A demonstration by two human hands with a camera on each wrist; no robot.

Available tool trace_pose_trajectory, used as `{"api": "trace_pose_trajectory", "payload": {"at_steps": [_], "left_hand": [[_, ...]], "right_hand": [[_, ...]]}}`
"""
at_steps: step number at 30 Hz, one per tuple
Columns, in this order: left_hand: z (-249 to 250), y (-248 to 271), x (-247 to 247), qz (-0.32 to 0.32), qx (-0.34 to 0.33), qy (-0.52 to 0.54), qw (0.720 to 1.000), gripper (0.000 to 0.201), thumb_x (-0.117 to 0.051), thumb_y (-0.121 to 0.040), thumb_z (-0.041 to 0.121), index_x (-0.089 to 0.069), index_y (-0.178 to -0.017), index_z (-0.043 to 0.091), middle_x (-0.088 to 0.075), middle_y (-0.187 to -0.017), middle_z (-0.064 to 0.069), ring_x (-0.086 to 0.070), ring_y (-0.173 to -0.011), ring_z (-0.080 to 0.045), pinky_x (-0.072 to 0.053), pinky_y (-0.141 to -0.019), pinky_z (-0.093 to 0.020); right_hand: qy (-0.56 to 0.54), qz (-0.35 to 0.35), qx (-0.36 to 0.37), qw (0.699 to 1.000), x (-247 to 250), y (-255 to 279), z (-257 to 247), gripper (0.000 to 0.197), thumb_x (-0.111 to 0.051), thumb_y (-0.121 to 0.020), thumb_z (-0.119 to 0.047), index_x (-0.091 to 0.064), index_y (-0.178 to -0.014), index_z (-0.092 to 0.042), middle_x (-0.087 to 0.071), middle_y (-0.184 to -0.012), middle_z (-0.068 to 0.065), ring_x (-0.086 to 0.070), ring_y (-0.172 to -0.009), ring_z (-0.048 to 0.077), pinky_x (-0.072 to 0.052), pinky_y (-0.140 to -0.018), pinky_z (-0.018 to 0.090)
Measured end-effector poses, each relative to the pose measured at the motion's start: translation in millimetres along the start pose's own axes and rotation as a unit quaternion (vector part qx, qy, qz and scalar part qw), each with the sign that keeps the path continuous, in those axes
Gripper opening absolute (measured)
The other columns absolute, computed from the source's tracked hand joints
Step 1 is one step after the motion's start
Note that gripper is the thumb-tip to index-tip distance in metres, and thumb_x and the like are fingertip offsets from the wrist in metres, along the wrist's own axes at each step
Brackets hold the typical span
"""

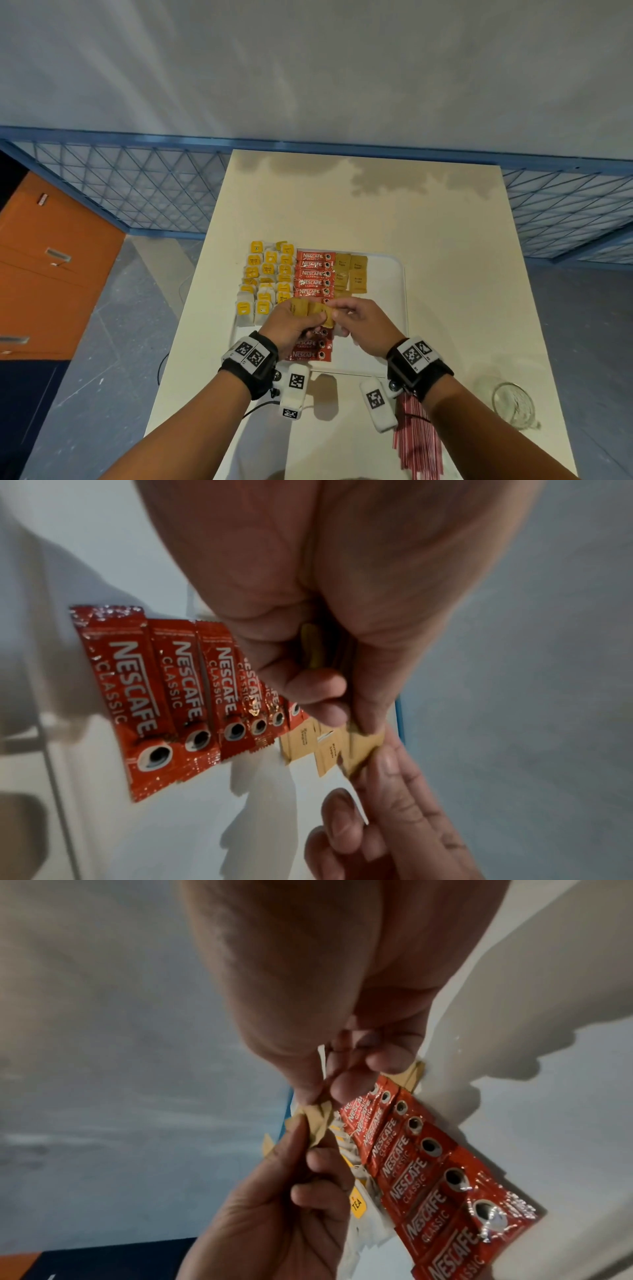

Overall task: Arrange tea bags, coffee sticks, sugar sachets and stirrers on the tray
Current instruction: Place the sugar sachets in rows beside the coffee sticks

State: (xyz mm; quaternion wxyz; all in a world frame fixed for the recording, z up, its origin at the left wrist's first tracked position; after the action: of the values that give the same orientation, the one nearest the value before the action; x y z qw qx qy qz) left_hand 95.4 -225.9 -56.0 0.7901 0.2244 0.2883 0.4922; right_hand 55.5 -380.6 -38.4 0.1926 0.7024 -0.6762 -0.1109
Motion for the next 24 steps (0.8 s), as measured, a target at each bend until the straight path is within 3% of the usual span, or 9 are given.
{"api": "trace_pose_trajectory", "payload": {"at_steps": [2,4,8,12,14,17,20,24], "left_hand": [[-0.3,0.0,2.7,0.019,0.002,0.001,1.000,0.025,-0.077,-0.085,0.009,-0.070,-0.109,0.005,-0.067,-0.078,-0.013,-0.053,-0.055,-0.017,-0.047,-0.056,-0.027],[0.1,-0.7,3.8,0.029,-0.002,0.006,1.000,0.025,-0.076,-0.086,0.009,-0.069,-0.110,0.007,-0.069,-0.086,-0.015,-0.054,-0.058,-0.017,-0.050,-0.056,-0.027],[3.9,2.1,1.0,0.045,-0.017,-0.013,0.999,0.021,-0.077,-0.085,0.008,-0.070,-0.105,0.012,-0.071,-0.083,-0.013,-0.056,-0.058,-0.018,-0.050,-0.062,-0.031],[6.0,4.0,-1.4,0.049,-0.029,-0.046,0.997,0.021,-0.082,-0.081,0.012,-0.073,-0.100,0.016,-0.074,-0.088,-0.016,-0.061,-0.073,-0.028,-0.050,-0.063,-0.035],[5.3,3.5,-3.4,0.042,-0.023,-0.045,0.998,0.023,-0.082,-0.082,0.012,-0.073,-0.103,0.015,-0.075,-0.093,-0.019,-0.064,-0.074,-0.029,-0.053,-0.068,-0.039],[4.6,3.9,-7.5,0.036,0.000,0.005,0.999,0.021,-0.074,-0.088,0.009,-0.069,-0.109,0.010,-0.071,-0.091,-0.018,-0.064,-0.071,-0.022,-0.055,-0.064,-0.032],[3.3,6.6,-11.5,0.024,0.033,0.102,0.994,0.020,-0.065,-0.093,0.005,-0.065,-0.114,0.005,-0.072,-0.094,-0.016,-0.067,-0.075,-0.023,-0.058,-0.061,-0.026],[2.6,7.4,-13.8,0.003,0.044,0.173,0.984,0.030,-0.062,-0.091,-0.001,-0.060,-0.121,0.001,-0.071,-0.110,-0.021,-0.069,-0.086,-0.029,-0.062,-0.065,-0.028]], "right_hand": [[-0.007,0.008,-0.005,1.000,0.8,2.4,7.4,0.017,-0.063,-0.099,-0.010,-0.072,-0.114,-0.009,-0.071,-0.087,0.021,-0.060,-0.068,0.012,-0.048,-0.059,0.017],[-0.023,0.019,-0.017,0.999,2.3,4.8,13.6,0.015,-0.065,-0.097,-0.008,-0.073,-0.110,-0.006,-0.072,-0.094,0.026,-0.061,-0.070,0.015,-0.050,-0.062,0.019],[-0.002,0.023,-0.022,1.000,3.0,10.9,12.5,0.014,-0.067,-0.096,-0.009,-0.074,-0.106,-0.003,-0.072,-0.083,0.015,-0.060,-0.060,0.004,-0.047,-0.057,0.015],[0.049,0.036,0.001,0.998,4.5,14.9,8.7,0.012,-0.071,-0.094,-0.025,-0.077,-0.096,-0.014,-0.075,-0.083,0.008,-0.068,-0.066,0.017,-0.053,-0.063,0.022],[0.081,0.053,-0.001,0.995,8.2,14.6,9.7,0.009,-0.073,-0.091,-0.026,-0.077,-0.090,-0.018,-0.076,-0.082,0.002,-0.071,-0.071,0.017,-0.055,-0.070,0.026],[0.116,0.082,-0.018,0.990,19.0,11.7,16.3,0.008,-0.074,-0.089,-0.029,-0.077,-0.088,-0.021,-0.076,-0.082,-0.004,-0.071,-0.076,0.011,-0.056,-0.076,0.027],[0.145,0.126,-0.040,0.980,36.4,3.7,26.1,0.013,-0.070,-0.087,-0.040,-0.077,-0.087,-0.028,-0.076,-0.082,-0.013,-0.072,-0.079,0.006,-0.057,-0.079,0.031],[0.147,0.210,-0.091,0.962,64.6,-2.7,39.5,0.014,-0.070,-0.093,-0.030,-0.080,-0.096,-0.021,-0.077,-0.095,-0.006,-0.070,-0.090,0.014,-0.046,-0.068,0.018]]}}
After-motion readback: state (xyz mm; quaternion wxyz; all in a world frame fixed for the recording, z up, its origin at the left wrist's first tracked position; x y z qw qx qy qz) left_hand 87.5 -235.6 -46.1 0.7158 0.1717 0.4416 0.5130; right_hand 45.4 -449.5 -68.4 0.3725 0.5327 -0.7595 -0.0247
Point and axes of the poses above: each hand's wrist, its own y-axis away from the middle knuckle, its own x-axis out of the back of the hand, z = x × y, the point moved 8 cm from there along -y, towards the middle knuckle
